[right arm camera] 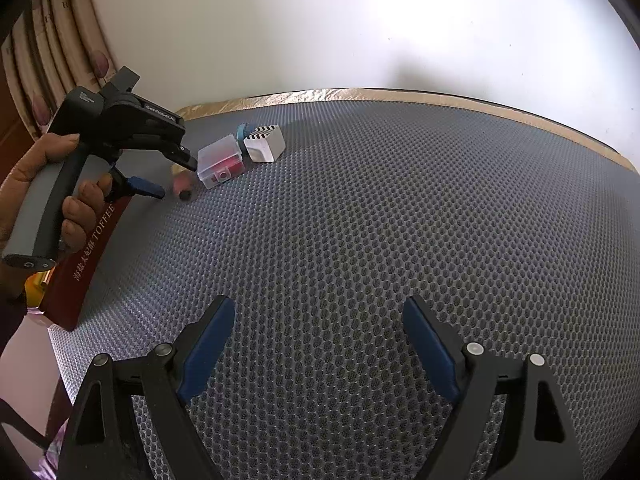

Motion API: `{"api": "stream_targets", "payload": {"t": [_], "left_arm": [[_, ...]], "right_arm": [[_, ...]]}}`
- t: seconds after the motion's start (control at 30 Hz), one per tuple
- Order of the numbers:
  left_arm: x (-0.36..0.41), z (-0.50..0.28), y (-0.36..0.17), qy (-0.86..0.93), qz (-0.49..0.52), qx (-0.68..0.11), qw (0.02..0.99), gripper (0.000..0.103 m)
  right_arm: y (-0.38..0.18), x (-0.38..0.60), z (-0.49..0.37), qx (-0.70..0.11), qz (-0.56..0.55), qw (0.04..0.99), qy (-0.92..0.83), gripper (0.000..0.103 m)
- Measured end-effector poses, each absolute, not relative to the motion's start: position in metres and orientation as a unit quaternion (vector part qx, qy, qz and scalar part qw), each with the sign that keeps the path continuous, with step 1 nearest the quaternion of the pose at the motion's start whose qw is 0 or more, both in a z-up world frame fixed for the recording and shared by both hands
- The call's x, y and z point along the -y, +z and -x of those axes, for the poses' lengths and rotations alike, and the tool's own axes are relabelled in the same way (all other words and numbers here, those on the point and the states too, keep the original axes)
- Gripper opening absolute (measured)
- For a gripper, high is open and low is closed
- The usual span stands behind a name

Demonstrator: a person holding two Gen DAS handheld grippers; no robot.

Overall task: Organize rigid objects
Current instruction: 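Move the left tool to the gold YSL lipstick and grasp it, then carry the lipstick over the tray while the right gripper grasps the zigzag cube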

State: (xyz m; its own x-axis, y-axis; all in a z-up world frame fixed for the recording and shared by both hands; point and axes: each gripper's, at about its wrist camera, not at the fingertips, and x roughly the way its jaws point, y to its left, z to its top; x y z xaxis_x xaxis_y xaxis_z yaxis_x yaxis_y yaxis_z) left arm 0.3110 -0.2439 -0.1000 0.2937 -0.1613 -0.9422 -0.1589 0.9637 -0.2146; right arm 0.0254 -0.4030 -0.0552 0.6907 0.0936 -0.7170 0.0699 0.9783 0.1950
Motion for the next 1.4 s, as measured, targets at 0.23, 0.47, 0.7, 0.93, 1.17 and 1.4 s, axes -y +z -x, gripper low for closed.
{"api": "stream_targets", "payload": {"t": [0.23, 0.47, 0.7, 0.93, 1.17, 1.4], "left_arm": [[0.244, -0.304, -0.099, -0.009, 0.128, -0.595, 0.793, 0.05], [0.229, -0.278, -0.092, -0.032, 0.132, -0.584, 0.8, 0.02], [0.221, -0.233, -0.051, -0.089, 0.129, -0.548, 0.822, 0.02], [0.181, -0.191, -0.001, -0.116, 0.137, -0.497, 0.849, 0.02], [0.119, -0.16, 0.025, -0.08, 0.137, -0.47, 0.868, 0.02], [0.064, -0.15, 0.027, -0.066, 0.161, -0.475, 0.863, 0.02]], "right_arm": [[-0.055, 0.403, -0.025, -0.396, -0.104, 0.912, 0.007, 0.085], [-0.056, 0.403, -0.03, -0.4, -0.103, 0.911, 0.008, 0.087], [-0.056, 0.403, -0.032, -0.402, -0.101, 0.91, 0.012, 0.088], [-0.034, 0.38, -0.045, -0.388, -0.073, 0.914, 0.095, 0.08], [0.015, 0.337, -0.101, -0.357, -0.051, 0.911, 0.201, 0.08], [0.006, 0.367, -0.172, -0.408, -0.097, 0.9, 0.123, 0.066]]}}
